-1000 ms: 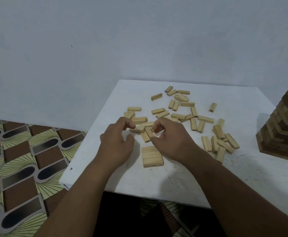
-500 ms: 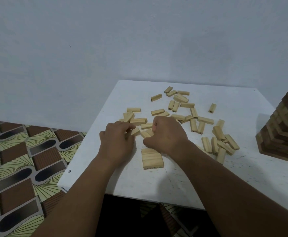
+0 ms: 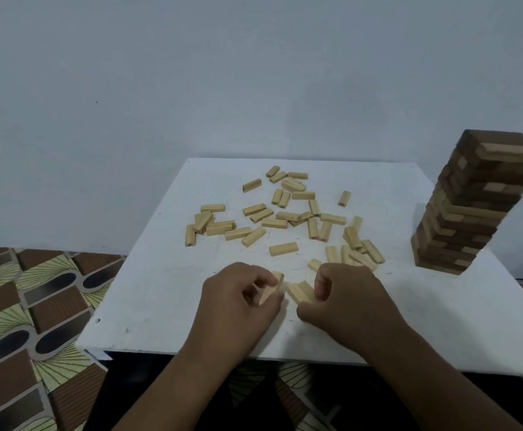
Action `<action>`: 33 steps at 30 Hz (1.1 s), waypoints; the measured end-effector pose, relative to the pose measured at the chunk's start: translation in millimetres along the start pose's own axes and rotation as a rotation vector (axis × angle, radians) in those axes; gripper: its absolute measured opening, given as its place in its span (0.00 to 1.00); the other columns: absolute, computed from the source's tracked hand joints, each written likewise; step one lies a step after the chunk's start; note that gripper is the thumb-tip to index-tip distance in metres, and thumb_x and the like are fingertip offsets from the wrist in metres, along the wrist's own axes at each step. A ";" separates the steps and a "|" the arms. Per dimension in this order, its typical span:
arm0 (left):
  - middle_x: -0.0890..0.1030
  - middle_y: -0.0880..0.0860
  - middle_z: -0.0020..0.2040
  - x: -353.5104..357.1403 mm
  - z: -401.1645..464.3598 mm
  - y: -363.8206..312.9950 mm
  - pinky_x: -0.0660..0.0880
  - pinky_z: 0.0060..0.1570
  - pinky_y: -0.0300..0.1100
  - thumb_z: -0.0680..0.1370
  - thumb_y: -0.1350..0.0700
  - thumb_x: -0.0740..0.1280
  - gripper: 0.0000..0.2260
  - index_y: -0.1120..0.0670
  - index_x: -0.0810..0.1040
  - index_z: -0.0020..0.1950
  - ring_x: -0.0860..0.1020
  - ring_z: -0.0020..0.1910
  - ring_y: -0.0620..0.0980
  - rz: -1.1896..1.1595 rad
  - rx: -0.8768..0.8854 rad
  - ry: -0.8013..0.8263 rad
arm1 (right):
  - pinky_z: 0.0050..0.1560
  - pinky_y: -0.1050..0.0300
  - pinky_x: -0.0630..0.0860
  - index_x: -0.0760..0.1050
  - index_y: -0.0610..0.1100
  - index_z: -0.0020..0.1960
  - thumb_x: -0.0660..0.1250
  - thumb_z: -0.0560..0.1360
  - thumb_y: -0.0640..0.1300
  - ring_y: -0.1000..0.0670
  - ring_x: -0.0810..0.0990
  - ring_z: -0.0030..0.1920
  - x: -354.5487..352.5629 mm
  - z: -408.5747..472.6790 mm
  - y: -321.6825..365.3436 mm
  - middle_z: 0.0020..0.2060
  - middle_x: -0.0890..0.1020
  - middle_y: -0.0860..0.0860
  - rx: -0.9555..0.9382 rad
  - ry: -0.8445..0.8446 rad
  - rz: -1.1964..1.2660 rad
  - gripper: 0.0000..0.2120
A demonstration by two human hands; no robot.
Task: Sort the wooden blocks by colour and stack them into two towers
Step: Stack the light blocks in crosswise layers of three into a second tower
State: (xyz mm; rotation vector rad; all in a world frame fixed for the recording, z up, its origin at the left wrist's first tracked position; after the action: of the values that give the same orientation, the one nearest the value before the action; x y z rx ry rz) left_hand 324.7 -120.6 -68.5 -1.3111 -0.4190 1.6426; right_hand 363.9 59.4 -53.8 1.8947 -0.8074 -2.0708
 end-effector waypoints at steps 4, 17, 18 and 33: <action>0.80 0.42 0.38 17.4 -6.8 -2.3 0.72 0.35 0.31 0.69 0.52 0.77 0.04 0.47 0.84 0.41 0.78 0.37 0.42 0.075 0.031 0.091 | 0.37 0.59 0.74 0.75 0.47 0.35 0.72 0.62 0.54 0.55 0.77 0.36 -1.9 -8.2 -10.4 0.34 0.79 0.53 0.042 0.064 -0.050 0.11; 0.81 0.38 0.46 19.2 -11.5 -0.3 0.71 0.45 0.28 0.75 0.58 0.71 0.12 0.45 0.81 0.55 0.77 0.47 0.37 0.121 0.043 0.207 | 0.40 0.65 0.73 0.81 0.54 0.44 0.78 0.64 0.57 0.62 0.77 0.40 -5.2 -4.8 -23.9 0.39 0.81 0.58 -0.155 0.270 -0.004 0.13; 0.80 0.38 0.47 17.1 -10.6 0.7 0.71 0.46 0.31 0.73 0.57 0.70 0.13 0.44 0.81 0.55 0.75 0.48 0.38 0.167 0.079 0.194 | 0.38 0.68 0.70 0.81 0.54 0.46 0.79 0.64 0.57 0.64 0.76 0.40 -5.9 -4.3 -25.5 0.40 0.81 0.59 -0.184 0.272 0.007 0.13; 0.74 0.32 0.63 16.1 -9.1 5.1 0.50 0.61 0.49 0.66 0.38 0.66 0.12 0.38 0.79 0.47 0.62 0.70 0.41 0.498 0.146 0.283 | 0.37 0.65 0.70 0.75 0.58 0.50 0.80 0.64 0.51 0.58 0.73 0.36 9.9 3.3 -29.3 0.38 0.76 0.56 -0.258 0.226 0.143 0.19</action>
State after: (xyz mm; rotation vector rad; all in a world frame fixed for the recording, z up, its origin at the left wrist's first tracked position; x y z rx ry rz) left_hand 331.1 -112.2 -84.6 -1.5892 0.2143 1.8056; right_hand 365.1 79.3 -77.7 1.8289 -0.5739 -1.7431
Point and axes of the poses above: each hand's wrist, its own z-axis towards the middle knuckle, its own x-axis out of the palm, y = z × x, the point moved 2 cm from there along z, towards the middle knuckle
